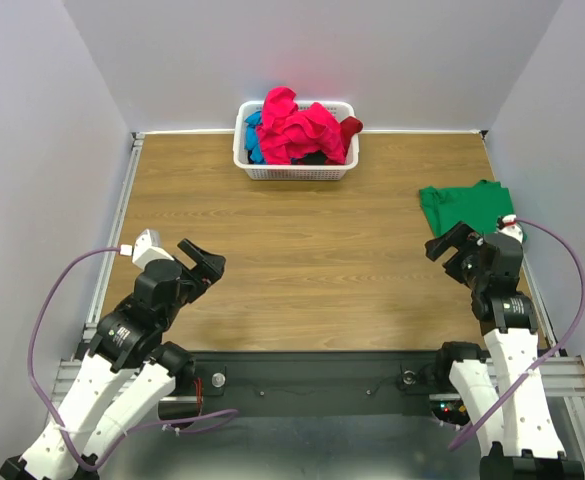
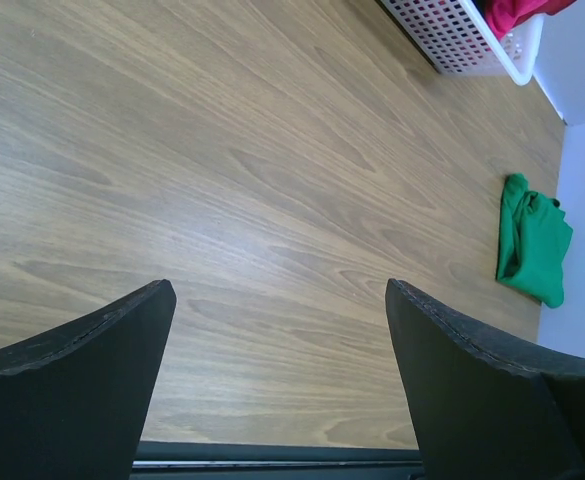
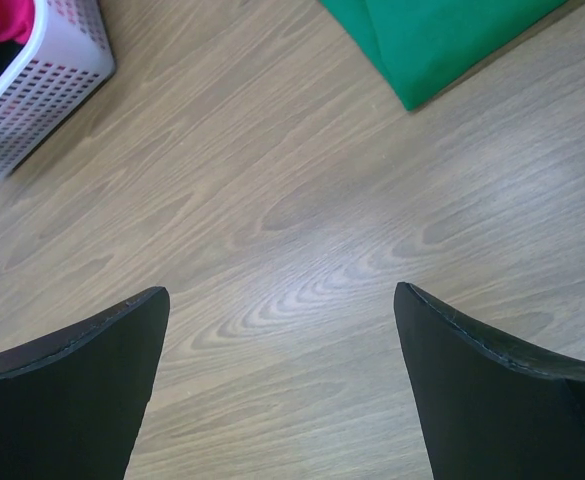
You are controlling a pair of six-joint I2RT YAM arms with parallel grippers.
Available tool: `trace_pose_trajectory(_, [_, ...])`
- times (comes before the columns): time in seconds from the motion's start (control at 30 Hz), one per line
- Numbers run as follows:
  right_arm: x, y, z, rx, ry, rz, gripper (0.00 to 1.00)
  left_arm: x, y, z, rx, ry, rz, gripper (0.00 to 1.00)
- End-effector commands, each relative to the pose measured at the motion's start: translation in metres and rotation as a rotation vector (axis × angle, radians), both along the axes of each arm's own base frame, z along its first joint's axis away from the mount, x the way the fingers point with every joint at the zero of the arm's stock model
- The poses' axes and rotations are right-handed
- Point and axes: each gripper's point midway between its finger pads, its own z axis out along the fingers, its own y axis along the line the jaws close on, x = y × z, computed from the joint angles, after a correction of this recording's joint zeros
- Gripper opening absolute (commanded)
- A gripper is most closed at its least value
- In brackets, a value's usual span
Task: Fold and stack the t-shirts
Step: Grab the tshirt from the pile
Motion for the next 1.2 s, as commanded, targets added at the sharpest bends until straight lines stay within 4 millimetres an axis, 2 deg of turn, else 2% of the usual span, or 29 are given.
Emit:
trace_pose_trajectory(0.0, [0.003, 0.015, 0.008, 0.015, -0.034, 0.099, 1.0, 0.009, -0.003, 0.0, 0.008, -0.046, -0.006, 0.98])
trace_pose_trajectory(0.07, [0.004, 0.017, 0.006, 0.014, -0.026, 0.118, 1.0, 0.019, -0.009, 0.007, 0.0, -0.092, -0.021, 0.99])
trace_pose_trajectory(0.17, [0.006, 0.007, -0.005, 0.001, 0.012, 0.061, 1.0, 0.035, -0.014, 0.012, 0.02, -0.116, -0.015, 0.99])
trace_pose_trajectory(0.27, [0.007, 0.007, -0.009, 0.009, 0.027, 0.055, 1.0, 0.057, -0.017, 0.038, 0.064, -0.182, -0.005, 0.99])
trace_pose_trajectory(0.33, [0.008, 0.011, -0.008, 0.013, 0.031, 0.083, 1.0, 0.082, -0.03, 0.064, 0.089, -0.217, -0.023, 0.98])
trace_pose_trajectory(0.37, [0.008, 0.013, -0.01, 0.015, 0.036, 0.091, 1.0, 0.098, -0.039, 0.055, 0.156, -0.178, -0.05, 0.99])
trace_pose_trajectory(0.4, [0.008, 0.013, -0.01, 0.017, 0.039, 0.091, 1.0, 0.112, -0.046, 0.082, 0.152, -0.218, -0.058, 0.98])
trace_pose_trajectory(0.47, [0.009, 0.012, -0.015, 0.018, 0.059, 0.088, 1.0, 0.136, -0.061, 0.092, 0.189, -0.218, -0.086, 0.99])
trace_pose_trajectory(0.5, [0.009, 0.011, -0.017, 0.019, 0.067, 0.082, 1.0, 0.161, -0.079, 0.096, 0.223, -0.201, -0.123, 0.98])
trace_pose_trajectory(0.53, [0.01, 0.011, -0.018, 0.019, 0.073, 0.081, 1.0, 0.175, -0.088, 0.099, 0.239, -0.197, -0.144, 0.98])
trace_pose_trajectory(0.57, [0.01, 0.013, -0.021, 0.029, 0.085, 0.084, 1.0, 0.197, -0.102, 0.072, 0.289, -0.127, -0.176, 0.98])
trace_pose_trajectory(0.6, [0.012, 0.013, -0.021, 0.043, 0.086, 0.079, 1.0, 0.21, -0.112, 0.071, 0.317, -0.125, -0.211, 0.98])
trace_pose_trajectory(0.63, [0.015, 0.016, -0.019, 0.055, 0.081, 0.085, 1.0, 0.229, -0.122, 0.101, 0.303, -0.181, -0.211, 0.98])
trace_pose_trajectory(0.67, [0.019, 0.018, -0.015, 0.064, 0.072, 0.101, 1.0, 0.252, -0.133, 0.073, 0.341, -0.125, -0.233, 0.98])
trace_pose_trajectory(0.7, [0.028, 0.02, -0.009, 0.075, 0.063, 0.107, 1.0, 0.27, -0.146, 0.102, 0.327, -0.186, -0.257, 0.98])
trace_pose_trajectory(0.77, [0.038, 0.023, -0.003, 0.088, 0.052, 0.124, 1.0, 0.293, -0.161, 0.095, 0.343, -0.167, -0.301, 0.98])
trace_pose_trajectory(0.8, [0.045, 0.026, -0.006, 0.101, 0.065, 0.139, 1.0, 0.317, -0.176, 0.094, 0.335, -0.174, -0.32, 0.98])
trace_pose_trajectory(0.83, [0.049, 0.027, -0.005, 0.102, 0.072, 0.15, 1.0, 0.328, -0.18, 0.09, 0.343, -0.172, -0.326, 0.98])
trace_pose_trajectory(0.87, [0.054, 0.027, 0.0, 0.096, 0.068, 0.161, 1.0, 0.344, -0.184, 0.057, 0.376, -0.108, -0.328, 0.98])
trace_pose_trajectory(0.9, [0.057, 0.027, -0.001, 0.097, 0.077, 0.161, 1.0, 0.353, -0.185, 0.056, 0.38, -0.111, -0.324, 0.98])
trace_pose_trajectory(0.93, [0.06, 0.026, -0.007, 0.091, 0.1, 0.164, 1.0, 0.367, -0.186, 0.077, 0.369, -0.164, -0.31, 0.98])
trace_pose_trajectory(0.97, [0.062, 0.026, -0.007, 0.088, 0.104, 0.166, 1.0, 0.379, -0.188, 0.059, 0.383, -0.15, -0.314, 0.98])
trace_pose_trajectory(1.0, [0.063, 0.026, -0.01, 0.09, 0.113, 0.164, 1.0, 0.385, -0.19, 0.06, 0.375, -0.163, -0.325, 0.98])
trace_pose_trajectory(1.03, [0.064, 0.025, -0.012, 0.092, 0.122, 0.161, 1.0, 0.396, -0.186, 0.069, 0.36, -0.204, -0.311, 0.99])
trace_pose_trajectory(1.17, [0.065, 0.024, -0.02, 0.093, 0.142, 0.155, 1.0, 0.419, -0.173, 0.06, 0.361, -0.247, -0.243, 0.99])
